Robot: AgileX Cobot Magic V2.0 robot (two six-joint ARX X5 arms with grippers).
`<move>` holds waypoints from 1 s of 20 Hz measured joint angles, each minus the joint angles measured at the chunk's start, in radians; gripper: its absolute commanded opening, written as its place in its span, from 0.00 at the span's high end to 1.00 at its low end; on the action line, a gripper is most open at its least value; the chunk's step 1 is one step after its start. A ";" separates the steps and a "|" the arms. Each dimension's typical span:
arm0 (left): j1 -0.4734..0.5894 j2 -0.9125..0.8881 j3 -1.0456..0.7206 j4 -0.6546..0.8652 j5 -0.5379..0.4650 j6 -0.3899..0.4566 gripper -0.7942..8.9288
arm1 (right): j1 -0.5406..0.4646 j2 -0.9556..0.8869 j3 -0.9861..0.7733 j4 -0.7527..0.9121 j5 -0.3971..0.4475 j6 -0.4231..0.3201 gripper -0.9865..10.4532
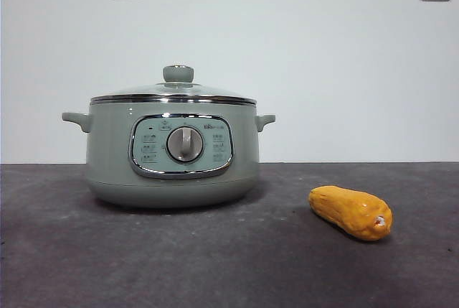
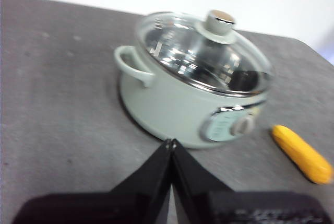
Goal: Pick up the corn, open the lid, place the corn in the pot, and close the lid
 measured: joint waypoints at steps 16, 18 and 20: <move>-0.034 0.250 0.386 -0.383 0.111 0.181 0.92 | 0.000 0.393 0.543 -0.607 -0.060 -0.254 0.92; -0.042 0.262 0.391 -0.386 0.111 0.191 0.92 | 0.000 0.405 0.562 -0.615 -0.060 -0.267 0.92; -0.047 0.272 0.391 -0.386 0.111 0.192 0.92 | 0.000 0.406 0.563 -0.615 -0.060 -0.270 0.91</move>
